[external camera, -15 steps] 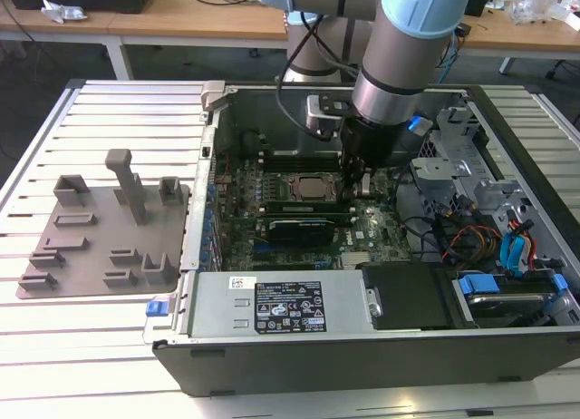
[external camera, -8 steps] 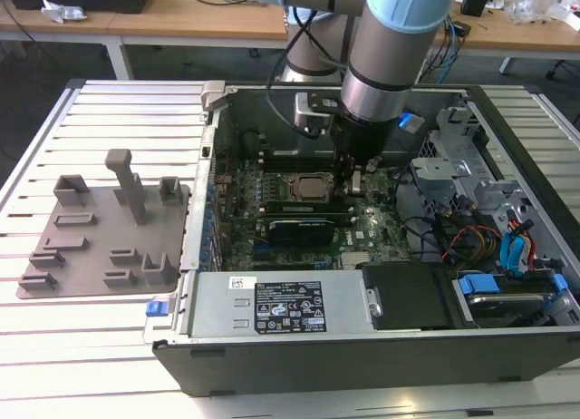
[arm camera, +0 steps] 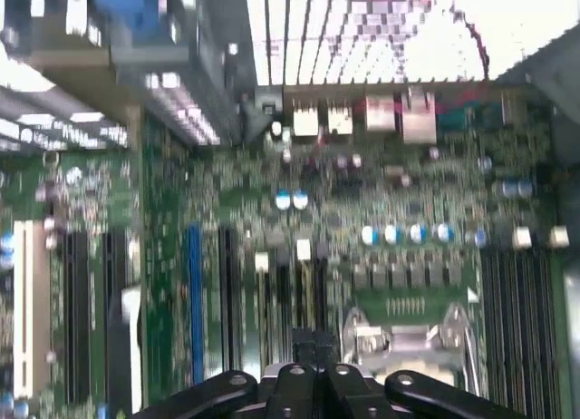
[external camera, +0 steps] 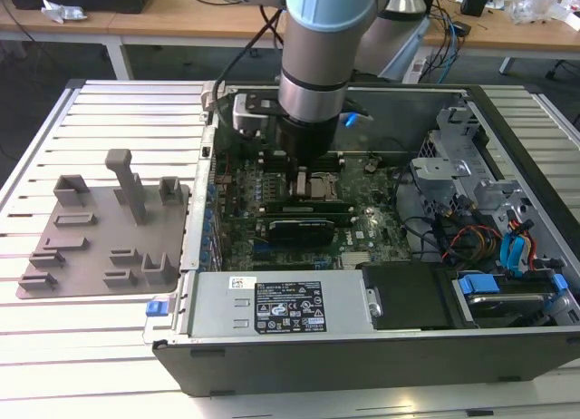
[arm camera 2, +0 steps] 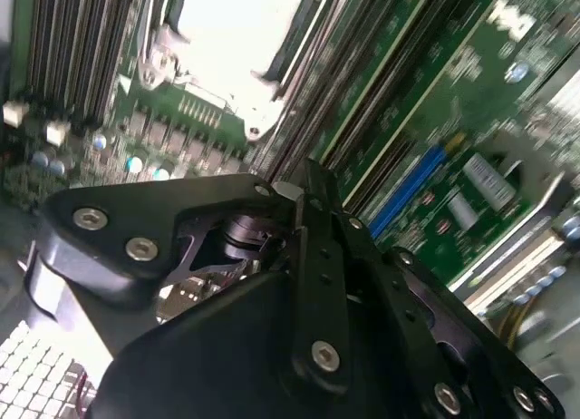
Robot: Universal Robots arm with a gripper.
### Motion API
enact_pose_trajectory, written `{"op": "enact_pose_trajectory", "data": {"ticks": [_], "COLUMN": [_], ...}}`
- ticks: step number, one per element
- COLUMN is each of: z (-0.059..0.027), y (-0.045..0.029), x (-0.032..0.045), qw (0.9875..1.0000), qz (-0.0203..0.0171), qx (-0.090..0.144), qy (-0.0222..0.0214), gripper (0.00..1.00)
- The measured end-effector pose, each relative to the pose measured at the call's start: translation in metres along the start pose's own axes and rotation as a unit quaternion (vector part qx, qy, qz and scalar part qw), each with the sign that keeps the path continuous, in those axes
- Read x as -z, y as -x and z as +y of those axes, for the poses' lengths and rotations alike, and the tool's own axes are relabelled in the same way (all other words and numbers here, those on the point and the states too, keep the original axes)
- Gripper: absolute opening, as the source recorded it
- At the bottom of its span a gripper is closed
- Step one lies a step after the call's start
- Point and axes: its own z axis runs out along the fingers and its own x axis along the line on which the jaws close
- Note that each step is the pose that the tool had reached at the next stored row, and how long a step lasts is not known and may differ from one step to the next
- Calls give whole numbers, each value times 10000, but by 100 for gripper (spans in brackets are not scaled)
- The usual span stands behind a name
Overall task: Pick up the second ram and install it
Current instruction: 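Press down the second ram until it locks into place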
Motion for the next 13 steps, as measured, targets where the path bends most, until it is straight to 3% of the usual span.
{"op": "enact_pose_trajectory", "data": {"ticks": [8,11,13], "z": [0,-26,-190], "y": [-1,5,18], "x": [-37,141,158], "qw": [10000,10000,9999], "qz": [-22,-46,-67], "qx": [2,3,2], "qy": [-1,5,83], "gripper": [10,10,10]}}
